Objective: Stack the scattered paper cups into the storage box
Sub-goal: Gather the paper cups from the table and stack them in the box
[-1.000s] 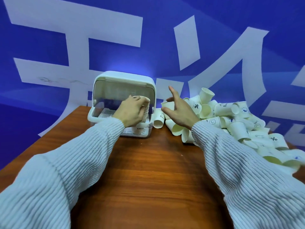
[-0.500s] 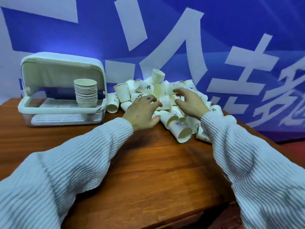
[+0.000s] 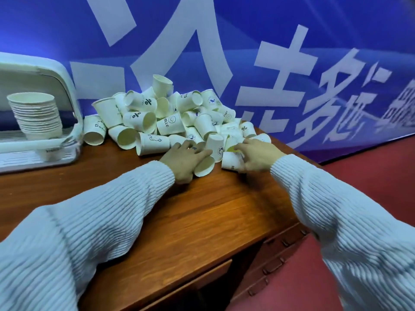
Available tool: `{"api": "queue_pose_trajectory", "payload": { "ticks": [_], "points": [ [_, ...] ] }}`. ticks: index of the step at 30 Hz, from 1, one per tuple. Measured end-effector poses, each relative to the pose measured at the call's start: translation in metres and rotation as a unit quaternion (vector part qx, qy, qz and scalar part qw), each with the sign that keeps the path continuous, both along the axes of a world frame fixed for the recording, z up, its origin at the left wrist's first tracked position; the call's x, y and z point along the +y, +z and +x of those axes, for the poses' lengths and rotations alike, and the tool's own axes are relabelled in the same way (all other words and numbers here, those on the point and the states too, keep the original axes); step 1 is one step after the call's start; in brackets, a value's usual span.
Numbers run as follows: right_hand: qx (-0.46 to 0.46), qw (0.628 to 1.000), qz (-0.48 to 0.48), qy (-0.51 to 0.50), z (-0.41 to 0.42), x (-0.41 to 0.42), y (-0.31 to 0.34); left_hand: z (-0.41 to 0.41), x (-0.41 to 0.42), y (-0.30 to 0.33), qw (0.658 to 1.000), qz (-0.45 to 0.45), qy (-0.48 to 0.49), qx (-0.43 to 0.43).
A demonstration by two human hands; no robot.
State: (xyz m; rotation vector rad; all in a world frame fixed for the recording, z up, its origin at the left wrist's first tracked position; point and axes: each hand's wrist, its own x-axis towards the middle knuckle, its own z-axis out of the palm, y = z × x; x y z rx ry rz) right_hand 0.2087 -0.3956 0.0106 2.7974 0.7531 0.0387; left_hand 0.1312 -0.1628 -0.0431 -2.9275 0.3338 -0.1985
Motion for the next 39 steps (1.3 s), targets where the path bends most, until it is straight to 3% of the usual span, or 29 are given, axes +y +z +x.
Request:
{"api": "queue_pose_trajectory", "payload": {
  "ticks": [7, 13, 18, 21, 33, 39],
  "points": [
    [-0.049, 0.995, -0.082, 0.010, 0.002, -0.003, 0.001, -0.008, -0.003, 0.001, 0.998, 0.009, -0.010, -0.065],
    [-0.006, 0.998, 0.041, 0.037, -0.013, 0.009, 0.029, -0.017, 0.014, 0.025, 0.985, -0.131, 0.025, -0.112],
    [0.003, 0.962, 0.262, 0.080, -0.029, 0.051, 0.053, -0.038, 0.053, 0.057, 0.917, -0.333, 0.071, -0.207],
    [0.008, 0.933, 0.339, 0.119, -0.038, 0.098, 0.066, -0.060, 0.089, 0.075, 0.876, -0.386, 0.102, -0.271],
    [0.055, 0.880, 0.379, 0.280, -0.094, 0.281, 0.084, -0.174, 0.220, 0.104, 0.818, -0.373, 0.240, -0.366],
    [0.029, 0.846, 0.435, 0.308, -0.109, 0.353, 0.095, -0.210, 0.272, 0.103, 0.756, -0.410, 0.295, -0.417]
  ]
}}
